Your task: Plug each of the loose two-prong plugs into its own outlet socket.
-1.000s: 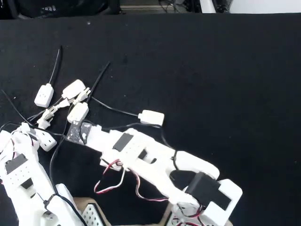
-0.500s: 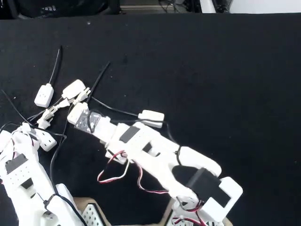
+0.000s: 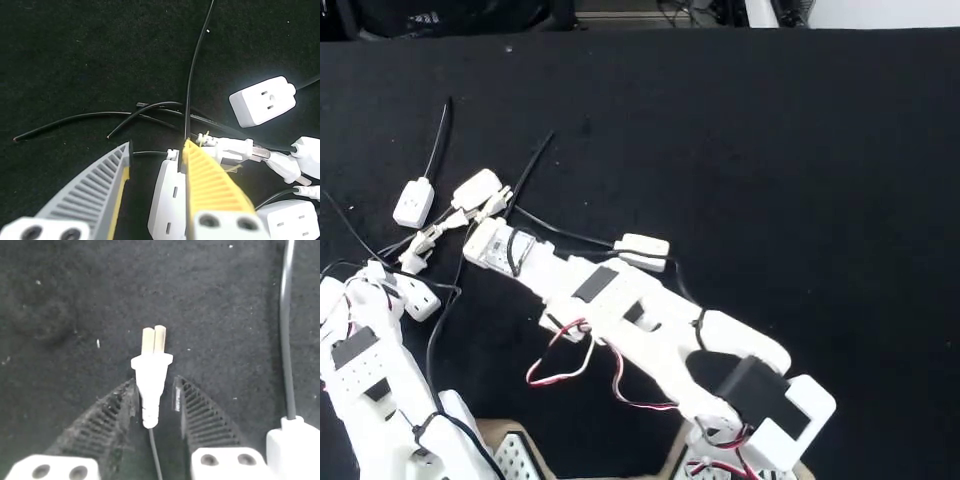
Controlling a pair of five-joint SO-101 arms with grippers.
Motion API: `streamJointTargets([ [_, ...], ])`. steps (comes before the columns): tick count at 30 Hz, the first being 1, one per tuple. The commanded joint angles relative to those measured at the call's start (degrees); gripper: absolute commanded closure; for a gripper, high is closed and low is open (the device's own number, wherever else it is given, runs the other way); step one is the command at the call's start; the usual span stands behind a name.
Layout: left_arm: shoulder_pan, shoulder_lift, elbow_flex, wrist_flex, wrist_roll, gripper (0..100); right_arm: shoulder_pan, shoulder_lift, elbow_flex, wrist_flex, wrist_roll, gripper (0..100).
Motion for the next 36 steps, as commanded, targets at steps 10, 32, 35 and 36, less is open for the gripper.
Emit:
streamJointTargets([
  [10, -0.48, -1.14, -1.54, -0.88, 0.53, 83, 5.71, -0.84, -2.95, -0.62, -1.14, 98.8],
  [32, -0.48, -1.14, -1.54, -0.88, 0.53, 83, 2.2, 6.9, -11.03, 11.16, -5.27, 98.6],
  [35, -0.48, -1.14, -1.54, -0.88, 0.53, 83, 2.11, 7.43, -12.18, 12.22, -5.27, 98.5],
  [36, -0.48, -1.14, -1.54, -0.88, 0.53, 83, 2.02, 7.34, -12.18, 12.22, -5.27, 98.5],
])
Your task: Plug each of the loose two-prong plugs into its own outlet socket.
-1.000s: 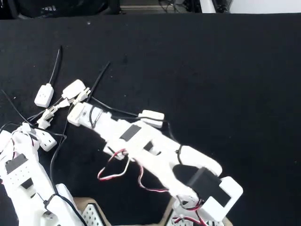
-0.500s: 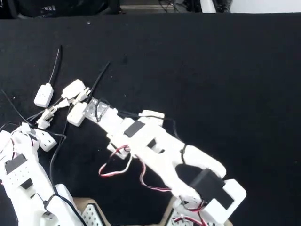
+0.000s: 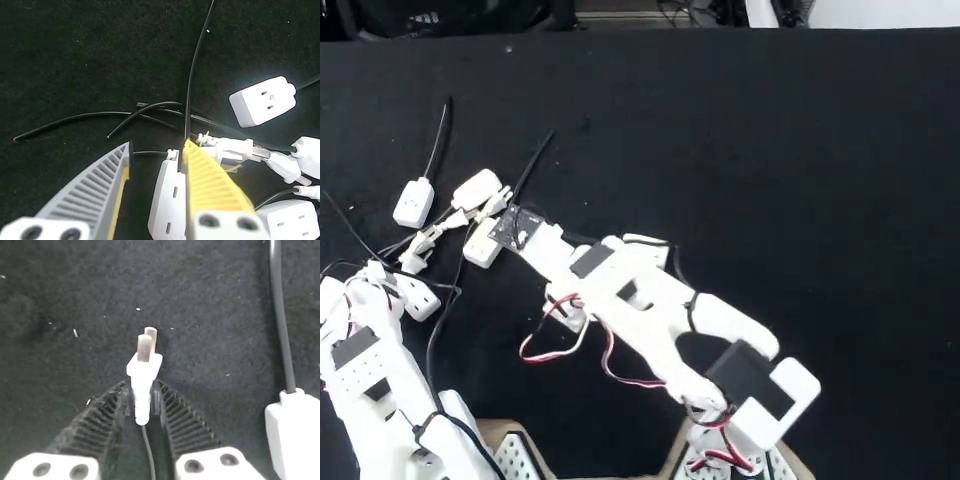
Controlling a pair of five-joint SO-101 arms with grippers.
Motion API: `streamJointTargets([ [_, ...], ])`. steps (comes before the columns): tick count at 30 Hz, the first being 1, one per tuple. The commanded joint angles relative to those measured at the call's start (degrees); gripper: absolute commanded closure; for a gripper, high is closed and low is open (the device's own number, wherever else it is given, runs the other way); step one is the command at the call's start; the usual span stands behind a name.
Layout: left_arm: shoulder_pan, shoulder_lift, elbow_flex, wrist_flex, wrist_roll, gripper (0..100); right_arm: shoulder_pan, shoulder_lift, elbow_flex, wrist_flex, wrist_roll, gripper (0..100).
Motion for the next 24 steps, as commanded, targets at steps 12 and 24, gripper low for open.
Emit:
streamJointTargets([
  [12, -0.48, -1.14, -1.54, -0.88, 0.53, 83, -1.05, 0.75, -2.42, 0.0, -0.44, 83.2],
  [24, -0.48, -1.14, -1.54, -0.88, 0.35, 83, 0.62, -5.58, -2.59, 4.84, 0.0, 98.8],
])
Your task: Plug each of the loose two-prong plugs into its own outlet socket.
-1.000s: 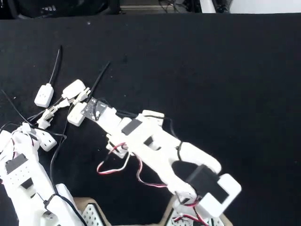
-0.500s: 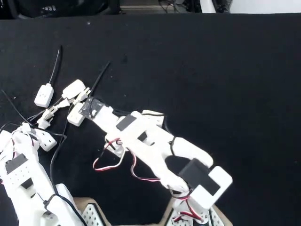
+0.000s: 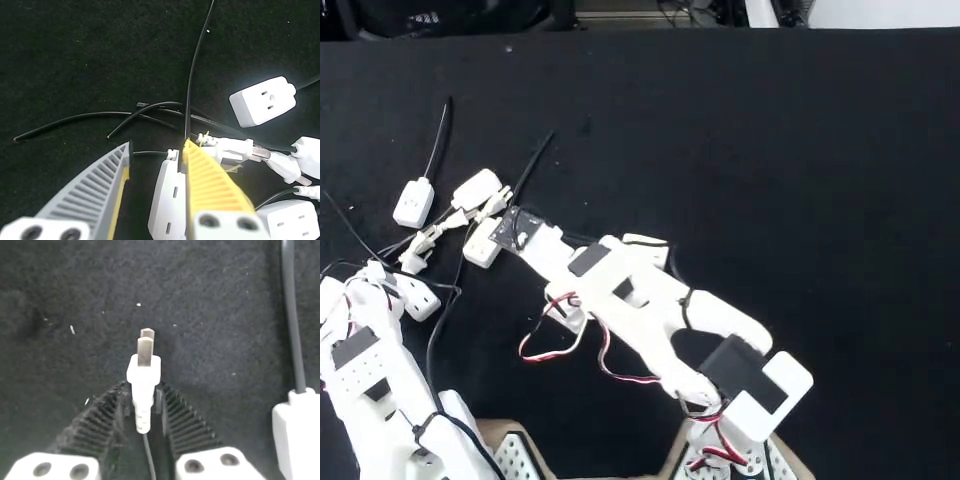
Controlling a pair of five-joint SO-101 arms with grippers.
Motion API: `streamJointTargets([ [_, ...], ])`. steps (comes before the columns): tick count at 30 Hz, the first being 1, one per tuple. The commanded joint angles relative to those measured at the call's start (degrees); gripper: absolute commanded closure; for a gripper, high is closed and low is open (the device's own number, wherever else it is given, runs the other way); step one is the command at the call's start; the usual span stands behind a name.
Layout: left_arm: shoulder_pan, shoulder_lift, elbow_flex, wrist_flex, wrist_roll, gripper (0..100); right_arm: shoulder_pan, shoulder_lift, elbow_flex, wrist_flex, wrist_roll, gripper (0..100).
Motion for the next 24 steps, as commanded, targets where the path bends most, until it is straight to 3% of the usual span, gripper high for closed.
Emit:
streamJointTargets([
  [1, -0.48, -1.14, -1.54, -0.88, 0.35, 83, 1.23, -7.96, -2.24, 4.84, 0.0, 98.8],
  [5, -0.48, -1.14, -1.54, -0.88, 0.35, 83, 4.66, -15.25, -1.8, 10.9, 3.25, 98.8],
  [17, -0.04, -1.14, -1.27, -0.79, 0.35, 83, 14.24, -33.36, -19.65, 42.29, 34.73, 98.8],
  [21, -0.13, -1.14, -1.19, -0.7, 0.35, 83, 14.24, -33.89, -9.98, 40.53, 40.0, 98.8],
  [24, -0.4, -1.14, -1.19, -0.62, 0.35, 83, 14.24, -33.89, 5.58, 27.96, 39.82, 98.8],
])
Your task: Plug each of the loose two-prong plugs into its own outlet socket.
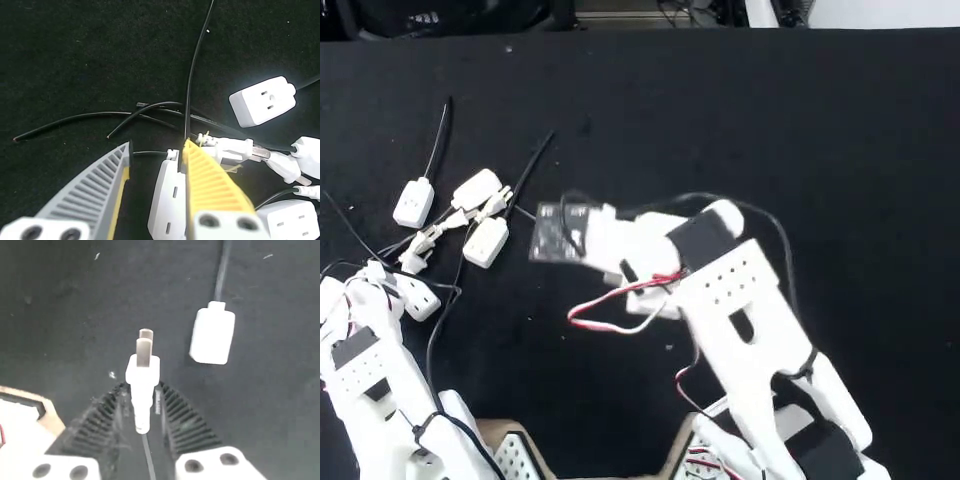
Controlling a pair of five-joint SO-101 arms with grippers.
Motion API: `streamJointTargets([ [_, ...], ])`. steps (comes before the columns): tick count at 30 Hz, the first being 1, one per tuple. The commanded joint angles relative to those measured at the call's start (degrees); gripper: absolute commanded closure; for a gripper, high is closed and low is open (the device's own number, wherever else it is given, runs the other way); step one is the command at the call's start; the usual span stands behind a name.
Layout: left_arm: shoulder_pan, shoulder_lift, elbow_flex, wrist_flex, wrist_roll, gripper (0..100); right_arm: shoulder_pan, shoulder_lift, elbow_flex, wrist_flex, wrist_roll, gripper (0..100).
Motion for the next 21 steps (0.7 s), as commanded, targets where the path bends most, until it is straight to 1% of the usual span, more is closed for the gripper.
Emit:
streamJointTargets([
  [1, -0.31, -1.14, -1.1, -0.62, 0.35, 83, 1.23, -1.71, 17.27, -15.56, 1.05, 98.8],
  [3, 0.04, -1.14, -1.01, -0.62, 0.35, 83, 1.23, -1.71, 26.42, -25.93, 0.35, 98.8],
  [5, 0.4, -1.14, -1.01, -0.62, 0.35, 83, 1.23, -1.71, 32.75, -34.37, -2.55, 98.7],
  [7, 1.01, -1.14, -0.92, -0.62, 0.35, 83, 1.14, -1.71, 36.44, -38.33, -4.66, 98.7],
  [10, 1.27, -1.14, -0.92, -0.62, 0.35, 83, 0.97, -1.71, 38.29, -37.71, -5.1, 96.9],
  [14, 1.27, -1.14, -0.92, -0.62, 0.35, 83, 1.23, -1.63, 39.25, -35.69, -5.27, 84.8],
  [16, 1.27, -1.14, -0.92, -0.62, 0.35, 83, 1.23, -1.71, 39.6, -35.69, -5.45, 80.9],
  [21, 1.36, -1.14, -0.92, -0.62, 0.44, 83, 0.88, -1.8, 38.02, -36.92, -13.01, 80.9],
])
